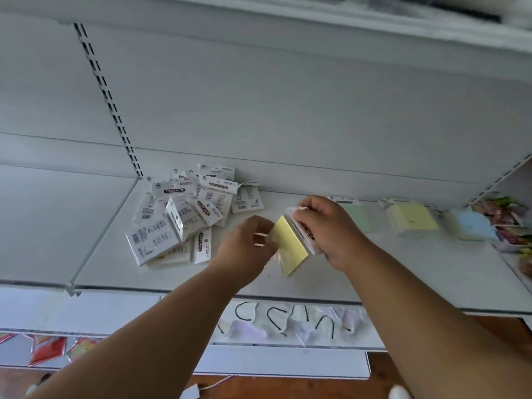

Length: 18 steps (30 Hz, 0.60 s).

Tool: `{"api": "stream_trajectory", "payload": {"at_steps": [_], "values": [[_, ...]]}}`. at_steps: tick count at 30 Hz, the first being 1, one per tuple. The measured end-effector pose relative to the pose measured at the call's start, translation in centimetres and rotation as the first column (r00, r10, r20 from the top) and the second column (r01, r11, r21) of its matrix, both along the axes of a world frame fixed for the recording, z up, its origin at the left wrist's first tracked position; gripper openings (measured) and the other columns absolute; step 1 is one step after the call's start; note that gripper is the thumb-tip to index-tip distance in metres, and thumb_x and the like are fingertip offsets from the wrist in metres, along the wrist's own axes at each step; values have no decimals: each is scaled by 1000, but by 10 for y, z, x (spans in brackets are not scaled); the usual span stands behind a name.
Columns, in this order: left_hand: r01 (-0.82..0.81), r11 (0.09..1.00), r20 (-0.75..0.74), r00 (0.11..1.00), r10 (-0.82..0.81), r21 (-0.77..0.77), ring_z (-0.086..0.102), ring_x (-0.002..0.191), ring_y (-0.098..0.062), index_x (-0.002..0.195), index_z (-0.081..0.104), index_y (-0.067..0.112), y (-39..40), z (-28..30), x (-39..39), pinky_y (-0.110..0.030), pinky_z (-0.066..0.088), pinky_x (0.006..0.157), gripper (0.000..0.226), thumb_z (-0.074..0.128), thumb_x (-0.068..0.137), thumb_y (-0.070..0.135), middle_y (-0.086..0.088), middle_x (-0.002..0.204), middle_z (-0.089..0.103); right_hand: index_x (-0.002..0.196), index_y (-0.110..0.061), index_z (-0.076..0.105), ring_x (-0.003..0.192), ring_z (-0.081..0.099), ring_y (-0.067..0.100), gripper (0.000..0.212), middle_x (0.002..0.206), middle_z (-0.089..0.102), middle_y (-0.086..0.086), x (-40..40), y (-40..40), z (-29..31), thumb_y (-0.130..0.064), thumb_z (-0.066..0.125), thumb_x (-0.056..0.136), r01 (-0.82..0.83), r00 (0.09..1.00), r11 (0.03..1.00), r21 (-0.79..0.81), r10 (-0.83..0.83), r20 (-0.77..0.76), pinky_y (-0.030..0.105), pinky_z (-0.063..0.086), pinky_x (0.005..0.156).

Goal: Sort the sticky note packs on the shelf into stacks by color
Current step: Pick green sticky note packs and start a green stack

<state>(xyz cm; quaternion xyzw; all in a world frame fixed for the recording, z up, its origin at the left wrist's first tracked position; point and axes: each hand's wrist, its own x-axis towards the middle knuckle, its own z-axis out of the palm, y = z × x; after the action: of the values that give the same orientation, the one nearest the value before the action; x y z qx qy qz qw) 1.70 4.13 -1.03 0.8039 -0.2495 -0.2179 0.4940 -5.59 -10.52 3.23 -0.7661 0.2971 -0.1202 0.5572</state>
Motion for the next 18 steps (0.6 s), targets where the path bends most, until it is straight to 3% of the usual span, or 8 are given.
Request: {"api": "stream_trajectory", "payload": {"at_steps": [4, 7, 9, 12, 15, 18], "values": [[68, 997, -43, 997, -69, -22, 64, 87, -8, 96, 64, 29, -1, 1, -1, -25, 51, 79, 22, 72, 81, 16, 12, 91, 67, 65, -25, 64, 64, 52, 16, 19, 63, 58, -4, -12, -10, -2, -22, 68, 83, 5, 999, 987, 161, -11, 36, 31, 39, 65], [-28, 1000, -20, 999, 28, -9, 53, 65, -11, 86, 61, 25, -6, 1, -3, -23, 43, 61, 16, 74, 80, 18, 8, 73, 56, 71, -21, 66, 71, 56, 21, 12, 75, 62, 5, -17, -15, -10, -28, 72, 78, 86, 994, 955, 282, -103, 47, 35, 43, 67], [-89, 995, -121, 989, 82, -50, 56, 65, -16, 85, 60, 24, -11, -1, -5, -30, 48, 64, 16, 74, 80, 16, 1, 75, 60, 80, -15, 67, 73, 63, 24, 4, 83, 68, 10, -23, -16, -18, -15, 69, 84, 121, 985, 925, 359, -156, 70, 37, 51, 67], [-157, 983, -247, 960, 131, -90, 61, 62, -21, 85, 60, 22, -26, -5, -13, -40, 55, 67, 17, 74, 80, 14, -7, 79, 65, 100, -6, 65, 82, 68, 27, 16, 96, 72, 14, -38, -20, -30, 0, 64, 85, 133, 982, 928, 347, -172, 84, 42, 57, 71], [-141, 986, -305, 946, 109, -86, 64, 61, -22, 88, 61, 19, -50, -8, -22, -37, 57, 65, 15, 73, 82, 12, -10, 84, 68, 99, -8, 66, 89, 69, 31, 19, 99, 72, 13, -49, -42, -38, 5, 61, 86, 208, 962, 926, 316, -252, 106, 48, 59, 76], [-99, 993, -342, 937, 71, -67, 70, 77, -25, 92, 66, 19, -85, -7, -36, -42, 59, 79, 14, 63, 85, 8, -5, 87, 71, 96, -11, 63, 89, 70, 31, 19, 96, 72, 11, -63, -78, -38, 3, 64, 83, 309, 931, 923, 231, -343, 125, 47, 60, 73]]}}
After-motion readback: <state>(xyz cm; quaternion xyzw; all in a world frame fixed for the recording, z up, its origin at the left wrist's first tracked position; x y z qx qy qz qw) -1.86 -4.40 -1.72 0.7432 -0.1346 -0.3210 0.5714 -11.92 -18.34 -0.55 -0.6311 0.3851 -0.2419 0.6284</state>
